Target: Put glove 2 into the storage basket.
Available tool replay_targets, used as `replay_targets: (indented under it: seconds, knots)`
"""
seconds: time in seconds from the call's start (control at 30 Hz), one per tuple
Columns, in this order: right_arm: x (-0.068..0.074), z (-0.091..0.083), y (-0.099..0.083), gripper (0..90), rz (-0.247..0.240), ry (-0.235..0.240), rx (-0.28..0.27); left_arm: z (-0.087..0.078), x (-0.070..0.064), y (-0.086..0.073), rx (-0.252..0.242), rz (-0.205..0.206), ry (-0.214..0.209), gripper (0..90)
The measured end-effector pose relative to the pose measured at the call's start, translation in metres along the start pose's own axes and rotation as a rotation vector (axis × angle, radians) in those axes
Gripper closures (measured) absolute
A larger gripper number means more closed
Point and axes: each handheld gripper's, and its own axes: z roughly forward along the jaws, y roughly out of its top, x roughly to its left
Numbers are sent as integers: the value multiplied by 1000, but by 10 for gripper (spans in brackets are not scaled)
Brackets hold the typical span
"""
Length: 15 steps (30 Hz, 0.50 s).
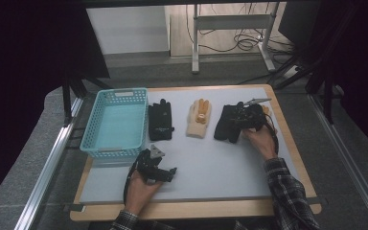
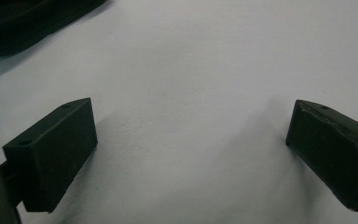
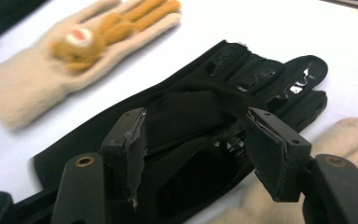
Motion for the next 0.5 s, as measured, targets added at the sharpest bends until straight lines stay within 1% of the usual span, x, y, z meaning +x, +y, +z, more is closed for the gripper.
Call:
replay_targets:
  seconds: [0.1,0.23,0.27,0.3,0.37,0.4,0.43,0.47,0.5]
  knots:
    - [-5,12,3,387,4,-15,20,0,0,0,0,0,0,23]
    - [-10,27,2,387,-7,-55,46,0,0,0,0,0,0,23]
    - [-10,27,2,387,-7,-55,46,0,0,0,0,0,-1,23]
    - [-11,34,2,387,-21,-59,65,0,0,0,0,0,0,23]
    - [-10,36,1,388,-29,-57,65,0,0,0,0,0,0,23]
    - [-8,37,1,438,-32,-56,66,0,0,0,0,0,0,23]
    - [-8,37,1,438,-32,-56,66,0,0,0,0,0,0,23]
    - [-6,37,1,524,-9,-23,69,0,0,0,1,0,0,23]
    - [-6,37,1,549,-3,-20,68,0,0,0,1,0,0,23]
